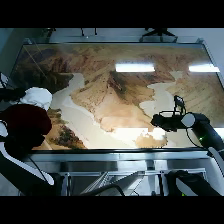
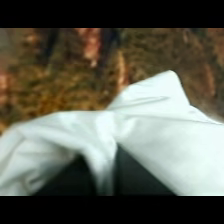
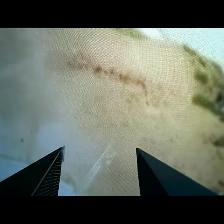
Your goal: Fold the shirts.
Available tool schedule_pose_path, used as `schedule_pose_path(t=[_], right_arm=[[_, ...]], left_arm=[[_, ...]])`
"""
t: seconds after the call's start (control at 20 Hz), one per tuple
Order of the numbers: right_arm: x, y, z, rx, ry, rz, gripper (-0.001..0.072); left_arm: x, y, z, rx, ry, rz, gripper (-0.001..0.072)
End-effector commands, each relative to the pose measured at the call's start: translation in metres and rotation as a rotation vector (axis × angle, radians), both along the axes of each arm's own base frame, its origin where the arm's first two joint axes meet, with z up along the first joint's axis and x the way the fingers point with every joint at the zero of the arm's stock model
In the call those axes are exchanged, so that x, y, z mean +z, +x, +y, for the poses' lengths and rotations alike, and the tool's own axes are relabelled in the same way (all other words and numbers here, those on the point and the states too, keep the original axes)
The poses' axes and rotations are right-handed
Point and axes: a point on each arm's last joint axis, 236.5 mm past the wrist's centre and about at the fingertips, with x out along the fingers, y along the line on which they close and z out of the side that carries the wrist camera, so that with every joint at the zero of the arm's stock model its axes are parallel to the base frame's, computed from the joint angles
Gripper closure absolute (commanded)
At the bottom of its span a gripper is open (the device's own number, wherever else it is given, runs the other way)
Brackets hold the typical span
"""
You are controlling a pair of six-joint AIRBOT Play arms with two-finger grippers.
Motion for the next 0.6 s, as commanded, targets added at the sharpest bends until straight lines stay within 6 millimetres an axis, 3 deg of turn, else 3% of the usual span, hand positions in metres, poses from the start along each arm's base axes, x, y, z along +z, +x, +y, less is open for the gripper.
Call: schedule_pose_path(t=[0.0, 0.15, 0.25, 0.35, 0.4, 0.45, 0.55], right_arm=[[0.0, 0.0, 0.002, -0.003, 0.011, 0.003, 0.0206], [0.001, 0.0, 0.005, -0.006, 0.025, 0.003, 0.0209], [0.007, 0.004, 0.012, 0.052, 0.038, -0.028, 0.0209], [0.026, 0.017, 0.019, 0.124, 0.038, -0.098, 0.0208], [0.039, 0.027, 0.02, 0.159, 0.027, -0.144, 0.0208], [0.052, 0.036, 0.021, 0.192, 0.014, -0.191, 0.0208], [0.083, 0.052, 0.022, 0.255, -0.012, -0.275, 0.0208]], left_arm=[[0.01, 0.004, -0.031, -0.094, -0.053, 0.055, 0.0695], [0.069, 0.017, -0.072, -0.2, -0.047, 0.013, 0.0695], [0.129, 0.032, -0.123, -0.249, -0.106, -0.126, 0.0696], [0.206, 0.037, -0.206, -0.365, -0.276, -0.312, 0.0696], [0.243, 0.03, -0.247, -0.45, -0.351, -0.383, 0.0696], [0.282, 0.016, -0.29, -0.538, -0.42, -0.437, 0.0696], [0.341, -0.014, -0.358, -0.675, -0.457, -0.519, 0.0696]])
